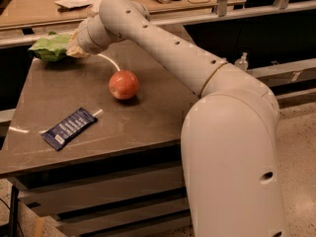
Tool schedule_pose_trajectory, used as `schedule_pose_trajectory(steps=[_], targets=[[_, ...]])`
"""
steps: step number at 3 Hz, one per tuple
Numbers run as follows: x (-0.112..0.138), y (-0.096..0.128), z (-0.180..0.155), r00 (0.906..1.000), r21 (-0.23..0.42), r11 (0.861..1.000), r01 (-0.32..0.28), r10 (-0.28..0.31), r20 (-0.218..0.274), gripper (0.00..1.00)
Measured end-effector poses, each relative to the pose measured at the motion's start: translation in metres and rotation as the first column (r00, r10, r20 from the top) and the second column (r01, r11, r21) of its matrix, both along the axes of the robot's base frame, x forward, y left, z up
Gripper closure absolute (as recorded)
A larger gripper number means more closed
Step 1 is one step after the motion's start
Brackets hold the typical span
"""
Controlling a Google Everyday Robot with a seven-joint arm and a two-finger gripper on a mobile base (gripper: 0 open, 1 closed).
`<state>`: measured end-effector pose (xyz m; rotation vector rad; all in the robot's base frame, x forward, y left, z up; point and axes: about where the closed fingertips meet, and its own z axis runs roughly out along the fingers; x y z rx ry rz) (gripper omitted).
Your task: Move green rice chip bag near apple
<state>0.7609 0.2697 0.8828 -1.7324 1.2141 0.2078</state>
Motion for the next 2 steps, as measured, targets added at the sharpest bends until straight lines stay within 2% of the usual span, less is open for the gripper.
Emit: schedule_pose_trajectory(steps=[1,2], targets=[[-0.001,0.0,0.001,1.0,0.003,1.0,-0.002,0.002,0.005,1.0],[0.001,-0.006,0.011,0.9999,0.03,1.0,-0.003,0.002,0.013,1.0]])
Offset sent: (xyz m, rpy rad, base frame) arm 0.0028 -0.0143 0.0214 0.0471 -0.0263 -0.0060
